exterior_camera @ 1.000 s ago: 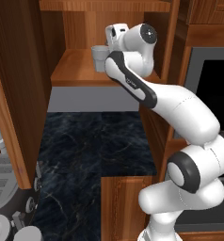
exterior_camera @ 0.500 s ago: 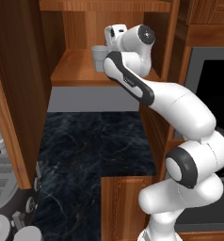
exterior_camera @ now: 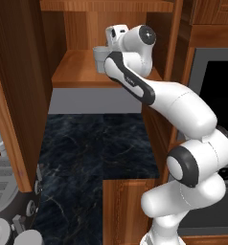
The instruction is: There is a bowl on the dining counter. Grab a lemon wedge from the fridge and place it in the bowl. Then get the liquor bottle and glass cup from the cabinet and place them next to the bowl.
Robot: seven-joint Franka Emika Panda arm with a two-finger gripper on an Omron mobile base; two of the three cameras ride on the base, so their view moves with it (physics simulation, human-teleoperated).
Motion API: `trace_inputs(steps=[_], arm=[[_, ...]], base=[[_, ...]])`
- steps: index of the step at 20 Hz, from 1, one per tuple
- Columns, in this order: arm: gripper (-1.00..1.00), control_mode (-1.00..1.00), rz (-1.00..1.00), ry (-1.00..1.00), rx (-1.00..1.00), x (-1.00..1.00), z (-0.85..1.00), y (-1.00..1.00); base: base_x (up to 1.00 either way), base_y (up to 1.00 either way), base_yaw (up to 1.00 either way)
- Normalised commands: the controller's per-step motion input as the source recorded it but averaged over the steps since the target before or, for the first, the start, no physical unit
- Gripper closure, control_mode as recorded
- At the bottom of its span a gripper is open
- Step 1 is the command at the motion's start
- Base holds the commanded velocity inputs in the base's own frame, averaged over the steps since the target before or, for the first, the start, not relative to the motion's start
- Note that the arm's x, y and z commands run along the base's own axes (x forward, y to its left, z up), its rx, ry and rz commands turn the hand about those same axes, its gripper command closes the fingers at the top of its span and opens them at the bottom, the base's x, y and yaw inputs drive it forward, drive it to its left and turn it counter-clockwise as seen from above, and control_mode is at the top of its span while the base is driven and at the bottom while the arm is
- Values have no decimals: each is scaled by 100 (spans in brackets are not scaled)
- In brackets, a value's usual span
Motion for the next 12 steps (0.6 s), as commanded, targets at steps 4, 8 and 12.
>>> trace_inputs(steps=[4, 8, 12], arm=[[-100, -100, 0, 0, -2, 3, -8, 0], [-100, -100, 0, 0, -4, 2, -13, 2], [-100, -100, 0, 1, -5, 2, -15, 7]], base=[[0, 0, 0], [0, 0, 0], [0, 0, 0]])
